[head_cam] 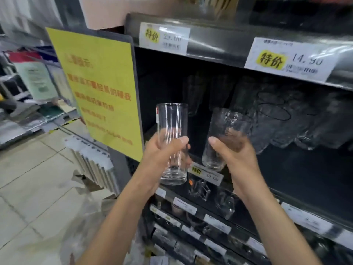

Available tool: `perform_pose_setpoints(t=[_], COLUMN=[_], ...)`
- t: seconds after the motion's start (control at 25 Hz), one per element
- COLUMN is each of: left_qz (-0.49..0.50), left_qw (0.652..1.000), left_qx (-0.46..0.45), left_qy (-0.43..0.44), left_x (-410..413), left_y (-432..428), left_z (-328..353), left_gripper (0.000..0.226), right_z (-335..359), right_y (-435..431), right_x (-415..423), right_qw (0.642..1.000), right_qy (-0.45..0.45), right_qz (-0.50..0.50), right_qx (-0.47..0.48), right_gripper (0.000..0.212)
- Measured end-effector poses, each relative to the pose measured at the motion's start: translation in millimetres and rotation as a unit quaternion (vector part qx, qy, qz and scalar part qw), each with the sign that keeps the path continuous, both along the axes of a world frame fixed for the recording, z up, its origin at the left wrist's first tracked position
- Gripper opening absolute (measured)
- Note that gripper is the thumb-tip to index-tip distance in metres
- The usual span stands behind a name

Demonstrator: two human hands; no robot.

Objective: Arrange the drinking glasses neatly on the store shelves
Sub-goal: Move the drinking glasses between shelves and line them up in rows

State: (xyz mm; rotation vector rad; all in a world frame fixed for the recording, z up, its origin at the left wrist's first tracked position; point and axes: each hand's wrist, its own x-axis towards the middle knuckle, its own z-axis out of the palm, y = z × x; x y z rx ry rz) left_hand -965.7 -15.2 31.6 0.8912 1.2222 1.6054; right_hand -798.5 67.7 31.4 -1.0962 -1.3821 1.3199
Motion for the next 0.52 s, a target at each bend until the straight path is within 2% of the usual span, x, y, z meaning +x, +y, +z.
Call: perform_pose_setpoints(t=[0.12, 0.28, 0.44, 0.52], left_qz=[-0.056, -0.093, -0.107, -0.093], left_qw=[0.998, 0.993, 0.991, 0.993], left_qx=[0.002, 0.022, 0.025, 0.023], left_qy=[0.002, 0.076, 0.074, 0.071], left_x=[-19, -36, -51, -58], left_y=[27, 56, 77, 88], left_z=[5, 8, 4, 0], left_gripper=[0.056, 0.028, 0.040, 0.037], right_z=[4, 1, -4, -5], right_y=[18, 43, 56, 63], right_x=[-22, -53, -68, -72], right_qw=[0.997, 0.989, 0.979, 0.977], right_qy=[-0.016, -0.060, -0.089, -0.100], right_qz=[-0.066, -0.119, -0.161, -0.168], right_qx=[0.026, 0.065, 0.085, 0.088], right_gripper=[0.043, 0.046, 0.050, 0.053])
